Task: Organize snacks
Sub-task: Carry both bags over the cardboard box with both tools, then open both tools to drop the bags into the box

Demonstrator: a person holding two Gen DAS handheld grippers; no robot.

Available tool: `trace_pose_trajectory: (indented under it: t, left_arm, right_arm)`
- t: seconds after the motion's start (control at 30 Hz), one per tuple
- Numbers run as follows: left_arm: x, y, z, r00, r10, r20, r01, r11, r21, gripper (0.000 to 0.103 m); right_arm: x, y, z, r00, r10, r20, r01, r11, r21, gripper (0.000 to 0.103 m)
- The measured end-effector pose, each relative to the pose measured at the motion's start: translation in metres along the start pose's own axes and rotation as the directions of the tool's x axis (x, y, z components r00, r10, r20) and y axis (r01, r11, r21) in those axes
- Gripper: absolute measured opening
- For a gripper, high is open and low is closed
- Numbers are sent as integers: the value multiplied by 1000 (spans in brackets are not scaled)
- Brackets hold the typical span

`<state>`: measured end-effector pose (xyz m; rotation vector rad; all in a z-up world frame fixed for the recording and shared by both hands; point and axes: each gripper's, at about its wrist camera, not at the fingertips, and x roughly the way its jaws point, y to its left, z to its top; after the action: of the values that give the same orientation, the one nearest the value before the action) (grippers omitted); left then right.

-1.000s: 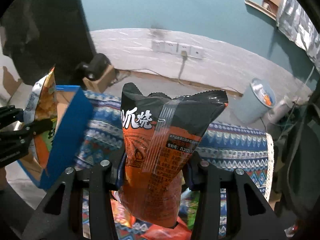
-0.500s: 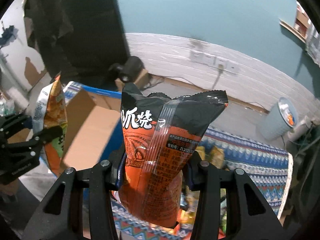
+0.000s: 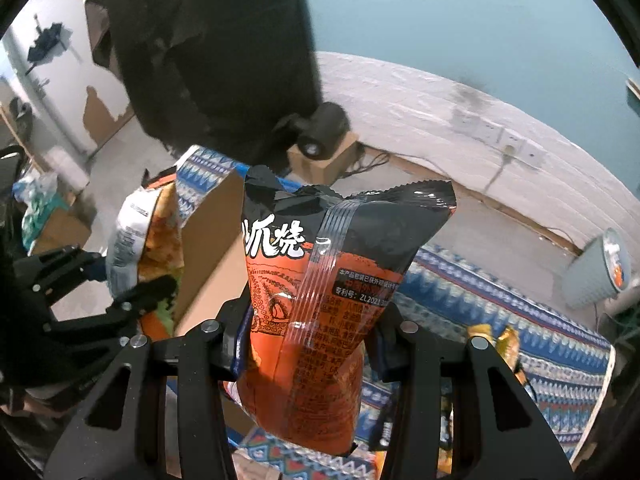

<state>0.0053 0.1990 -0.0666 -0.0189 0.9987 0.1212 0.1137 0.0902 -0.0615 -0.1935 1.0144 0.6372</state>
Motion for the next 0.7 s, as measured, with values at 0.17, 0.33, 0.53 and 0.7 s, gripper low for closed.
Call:
trace_pose_trajectory:
  t: [0.17, 0.33, 0.53, 0.7]
  left_arm:
    - [8, 22, -9, 999, 53, -15, -53, 998, -26, 36]
    - [22, 35, -14, 998, 24, -66, -29, 997, -73, 36]
    - [29, 41, -18, 994, 76, -82, -83, 993, -82, 55]
    - [29, 47, -16, 993, 96, -75, -103, 990, -101, 76]
  right_arm:
    - [26, 22, 5, 998, 21, -53, -22, 1000, -22, 45]
    - [48, 35, 6, 994, 22, -104, -27, 999, -45, 45]
    - [60, 36, 6, 991, 36, -129, -39, 999, -15, 55]
    - [52, 33, 9, 996, -2, -94, 0, 1000, -20, 72]
